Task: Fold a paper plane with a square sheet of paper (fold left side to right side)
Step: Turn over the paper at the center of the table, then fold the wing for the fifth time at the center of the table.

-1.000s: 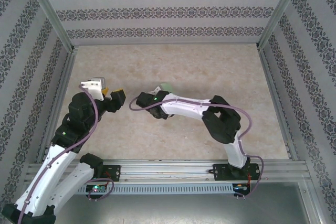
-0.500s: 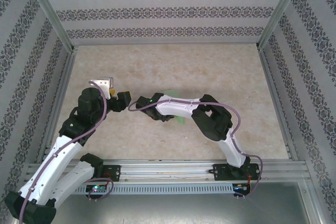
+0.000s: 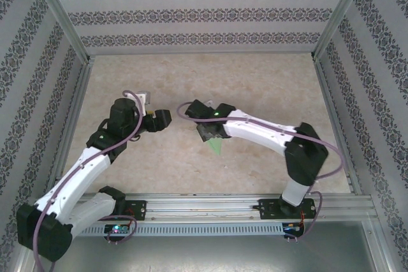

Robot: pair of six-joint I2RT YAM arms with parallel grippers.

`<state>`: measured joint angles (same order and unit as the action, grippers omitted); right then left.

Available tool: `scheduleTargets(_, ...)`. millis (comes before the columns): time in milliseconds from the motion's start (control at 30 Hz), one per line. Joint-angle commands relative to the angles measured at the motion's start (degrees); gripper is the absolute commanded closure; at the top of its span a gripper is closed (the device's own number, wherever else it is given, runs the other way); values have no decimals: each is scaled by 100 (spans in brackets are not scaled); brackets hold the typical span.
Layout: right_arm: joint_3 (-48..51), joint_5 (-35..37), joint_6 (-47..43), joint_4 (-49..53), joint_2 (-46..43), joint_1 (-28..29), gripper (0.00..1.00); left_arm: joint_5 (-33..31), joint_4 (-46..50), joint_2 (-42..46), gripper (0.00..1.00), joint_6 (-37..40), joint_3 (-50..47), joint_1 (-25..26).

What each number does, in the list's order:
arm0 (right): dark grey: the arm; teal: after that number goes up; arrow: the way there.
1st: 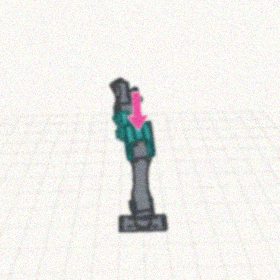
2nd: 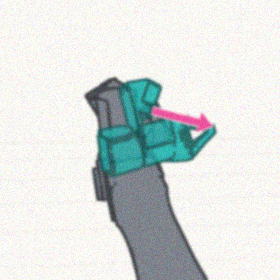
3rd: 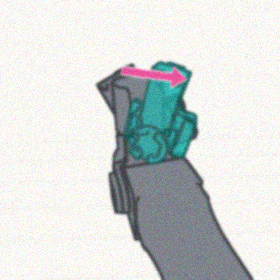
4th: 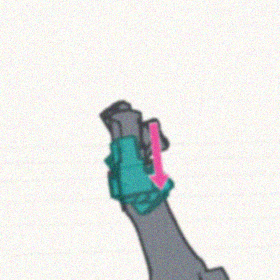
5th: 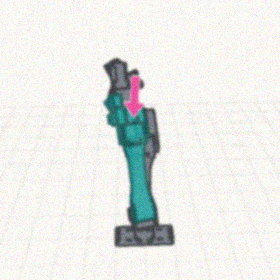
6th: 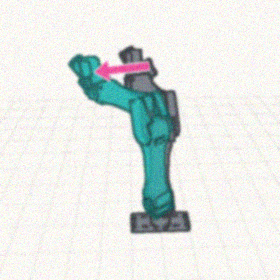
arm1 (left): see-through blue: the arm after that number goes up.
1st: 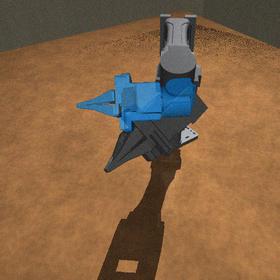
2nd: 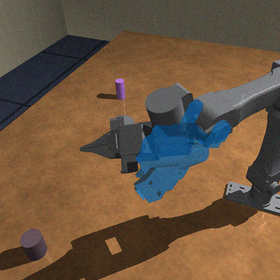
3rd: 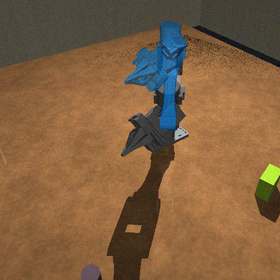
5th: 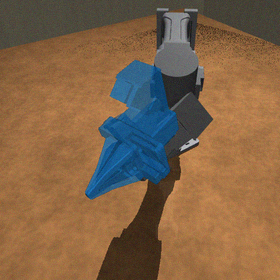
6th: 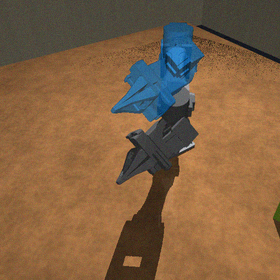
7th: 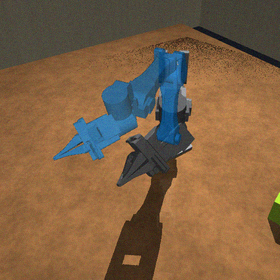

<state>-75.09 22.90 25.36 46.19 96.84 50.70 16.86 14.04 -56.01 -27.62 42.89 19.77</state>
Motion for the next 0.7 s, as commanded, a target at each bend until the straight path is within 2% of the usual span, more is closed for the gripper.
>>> scheduleTargets(0,583,-310,120,-542,-646,-255,17,464,-376,-288,20,-674,136,-7)
scheduleTargets(300,2235,-1548,425,-1681,-2566,-1409,16,644,-309,-1309,22,-1663,116,193)
scheduleTargets(500,3235,-2426,672,-2155,-3701,-2365,2,544,-610,-1781,22,-2115,157,561)
scheduleTargets(667,3976,-3572,955,-2673,-4156,-3287,2,552,-863,-2319,22,-2358,369,833)
